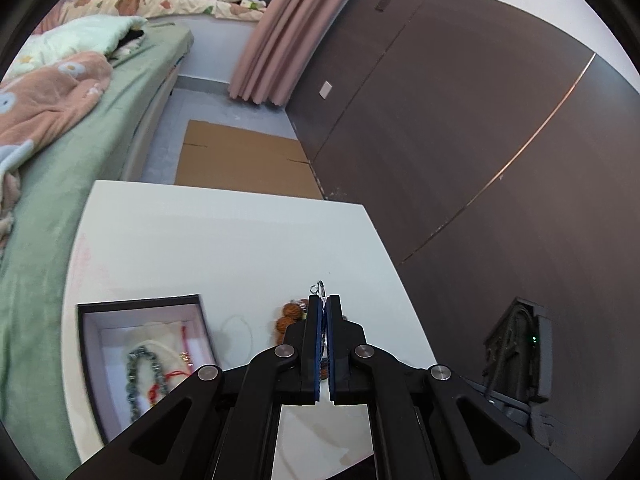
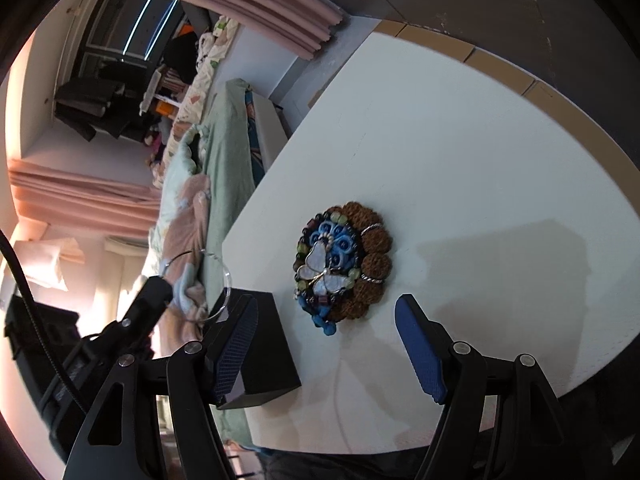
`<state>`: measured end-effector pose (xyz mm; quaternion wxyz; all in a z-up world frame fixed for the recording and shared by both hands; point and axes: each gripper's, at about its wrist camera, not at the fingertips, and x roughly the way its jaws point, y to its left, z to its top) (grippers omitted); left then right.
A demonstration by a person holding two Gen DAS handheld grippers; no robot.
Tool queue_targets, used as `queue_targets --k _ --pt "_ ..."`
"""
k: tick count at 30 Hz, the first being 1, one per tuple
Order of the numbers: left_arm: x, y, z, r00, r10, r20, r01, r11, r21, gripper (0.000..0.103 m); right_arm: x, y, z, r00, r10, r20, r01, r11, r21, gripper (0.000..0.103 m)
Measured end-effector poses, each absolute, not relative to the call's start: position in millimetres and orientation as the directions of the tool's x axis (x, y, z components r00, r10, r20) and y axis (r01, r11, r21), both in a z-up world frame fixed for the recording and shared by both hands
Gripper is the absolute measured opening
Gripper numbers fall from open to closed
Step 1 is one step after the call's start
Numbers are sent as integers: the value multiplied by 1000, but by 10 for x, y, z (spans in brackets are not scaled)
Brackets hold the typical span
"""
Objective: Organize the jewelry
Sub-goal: 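Carry the silver piece to the box with left gripper while right grasps the butterfly pendant, then release the silver piece in the box with left gripper while right drops the butterfly inside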
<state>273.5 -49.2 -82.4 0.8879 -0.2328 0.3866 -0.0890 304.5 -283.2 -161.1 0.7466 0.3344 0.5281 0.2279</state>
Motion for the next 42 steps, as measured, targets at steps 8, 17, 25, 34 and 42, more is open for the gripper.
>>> queue_targets --k 8,17,25,34,42 --pt "2559 -197 -809 701 -323 -636 -52 866 -498 1 3106 -2561 -1558 349 670 -655 -27 706 708 66" --pt "2401 27 -812 712 -319 -626 -73 853 -517 1 3255 -2414 -1601 349 613 -709 -8 758 652 57" --pt "2247 175 -777 725 -300 -620 -90 851 -517 1 3280 -2426 -1669 363 546 -756 25 805 593 32" --pt "2175 248 -801 730 -286 -621 -106 850 -516 1 3189 -2588 -1600 419 594 -687 47 741 670 32" --pt "2250 261 -884 714 -274 -644 -120 858 -499 1 3085 -2472 -1394 456 676 -578 -57 671 739 32"
